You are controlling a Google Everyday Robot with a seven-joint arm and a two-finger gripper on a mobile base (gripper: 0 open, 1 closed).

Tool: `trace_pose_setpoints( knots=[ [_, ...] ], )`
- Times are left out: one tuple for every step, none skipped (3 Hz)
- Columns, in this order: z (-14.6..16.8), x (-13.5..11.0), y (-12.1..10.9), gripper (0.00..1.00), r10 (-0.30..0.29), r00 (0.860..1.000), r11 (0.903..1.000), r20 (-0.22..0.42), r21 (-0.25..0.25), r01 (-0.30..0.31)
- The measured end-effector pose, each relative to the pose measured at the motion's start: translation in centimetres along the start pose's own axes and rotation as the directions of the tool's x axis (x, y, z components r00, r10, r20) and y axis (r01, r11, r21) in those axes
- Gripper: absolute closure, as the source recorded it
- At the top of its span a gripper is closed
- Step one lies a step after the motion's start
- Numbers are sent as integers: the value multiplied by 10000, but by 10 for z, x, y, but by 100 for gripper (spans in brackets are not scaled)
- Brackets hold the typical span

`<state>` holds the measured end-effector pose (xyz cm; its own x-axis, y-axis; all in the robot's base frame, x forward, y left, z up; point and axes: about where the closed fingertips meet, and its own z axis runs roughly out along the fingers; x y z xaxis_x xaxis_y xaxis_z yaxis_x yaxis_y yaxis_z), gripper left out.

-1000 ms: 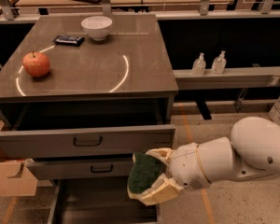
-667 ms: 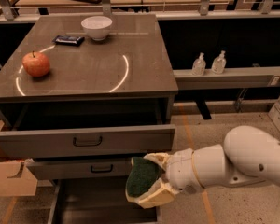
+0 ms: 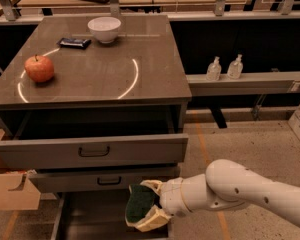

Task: Place sponge into bottom drawer

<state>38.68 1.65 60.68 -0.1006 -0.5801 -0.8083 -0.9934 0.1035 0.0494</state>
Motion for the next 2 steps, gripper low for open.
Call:
trace_pose_setpoints(
  knots=[
    [38, 38, -6, 100, -309, 9995, 9995, -48, 20, 309],
    [89, 83, -20, 100, -484, 9979, 9984, -423, 255, 496]
  ],
)
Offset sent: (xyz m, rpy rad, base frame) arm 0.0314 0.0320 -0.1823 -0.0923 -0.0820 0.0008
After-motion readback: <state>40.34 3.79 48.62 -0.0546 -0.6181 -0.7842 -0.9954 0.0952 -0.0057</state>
